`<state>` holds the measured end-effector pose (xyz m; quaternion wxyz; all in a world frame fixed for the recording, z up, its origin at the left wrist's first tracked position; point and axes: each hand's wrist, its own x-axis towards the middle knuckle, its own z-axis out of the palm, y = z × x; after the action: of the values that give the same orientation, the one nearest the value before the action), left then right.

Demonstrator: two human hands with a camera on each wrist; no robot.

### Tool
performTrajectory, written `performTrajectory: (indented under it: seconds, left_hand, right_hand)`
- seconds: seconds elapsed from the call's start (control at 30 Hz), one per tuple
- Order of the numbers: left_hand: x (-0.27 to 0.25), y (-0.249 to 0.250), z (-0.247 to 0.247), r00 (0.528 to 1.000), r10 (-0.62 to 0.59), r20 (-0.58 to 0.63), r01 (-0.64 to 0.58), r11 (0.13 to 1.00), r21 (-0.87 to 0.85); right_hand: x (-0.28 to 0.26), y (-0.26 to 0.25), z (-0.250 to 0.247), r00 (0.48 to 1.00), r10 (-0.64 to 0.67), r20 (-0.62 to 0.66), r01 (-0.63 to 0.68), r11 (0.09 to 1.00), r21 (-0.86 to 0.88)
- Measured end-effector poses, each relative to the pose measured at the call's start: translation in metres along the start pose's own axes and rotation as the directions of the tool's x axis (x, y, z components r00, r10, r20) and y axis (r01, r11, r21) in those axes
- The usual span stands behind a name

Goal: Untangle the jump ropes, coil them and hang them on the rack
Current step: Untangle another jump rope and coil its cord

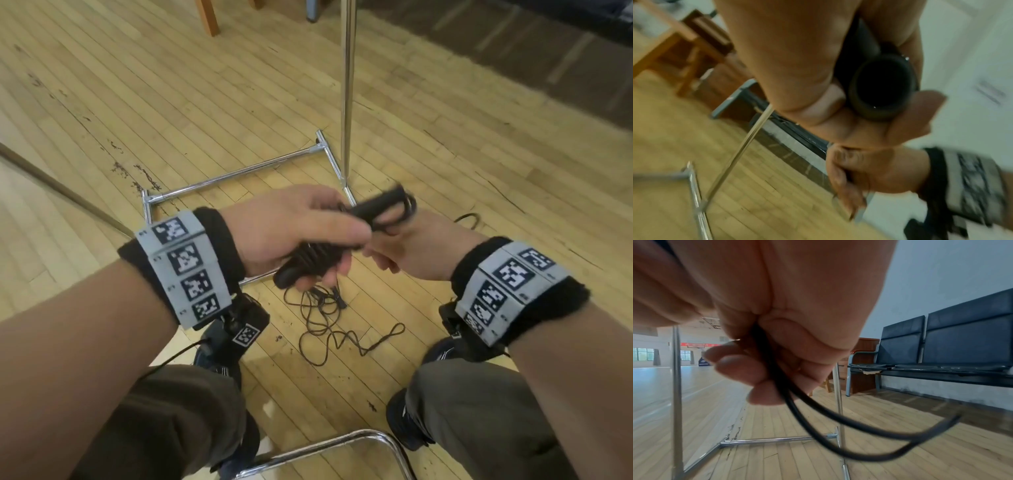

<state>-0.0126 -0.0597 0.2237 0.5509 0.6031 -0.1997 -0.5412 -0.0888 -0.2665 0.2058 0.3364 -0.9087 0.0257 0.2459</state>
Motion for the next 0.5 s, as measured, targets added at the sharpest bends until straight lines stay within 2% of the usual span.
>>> performTrajectory:
  seconds: [0.03,0.1,0.17,0.23,0.33,0.4,0.43,0.47,0.5]
  left_hand:
    - [0.000,-0.002,0.004,0.997,-0.063,0.047,0.056,0.989,0.133]
    - [0.001,-0.008,0.013,0.972,-0.222,0.079,0.170,0.893,0.417]
    - [0.003,-0.014,0.019,0.950,-0.312,-0.023,0.259,0.743,0.617]
    - [0.007,-0.018,0.019,0.943,-0.303,-0.136,0.308,0.640,0.704]
    - [0.006,-0.022,0.008,0.934,-0.193,-0.301,0.356,0.571,0.740]
    - [0.008,-0.022,-0.002,0.900,-0.032,-0.435,0.367,0.593,0.717]
    - [0.009,-0.022,-0.009,0.869,0.032,-0.494,0.350,0.667,0.658]
    - [0.008,-0.020,-0.017,0.843,0.051,-0.536,0.302,0.780,0.548]
    - [0.007,-0.018,-0.023,0.836,0.033,-0.548,0.229,0.886,0.403]
  right_hand:
    - [0.001,-0.001,-0.002,1.000,-0.005,0.018,0.005,1.000,-0.003]
    - [0.004,-0.005,-0.004,0.999,-0.030,0.016,0.032,0.997,-0.075]
    - [0.004,-0.018,-0.003,0.997,-0.080,-0.003,0.077,0.967,-0.243]
    - [0.002,-0.029,-0.003,0.991,-0.122,-0.046,0.097,0.926,-0.365]
    - [-0.002,-0.044,-0.001,0.978,-0.169,-0.126,0.097,0.893,-0.439]
    - [-0.006,-0.046,0.002,0.974,-0.179,-0.137,0.112,0.912,-0.396]
    - [-0.007,-0.046,0.005,0.973,-0.186,-0.137,0.127,0.927,-0.352]
    - [-0.006,-0.046,0.007,0.971,-0.189,-0.145,0.141,0.947,-0.290]
    - [-0.006,-0.045,0.009,0.970,-0.182,-0.160,0.146,0.966,-0.215]
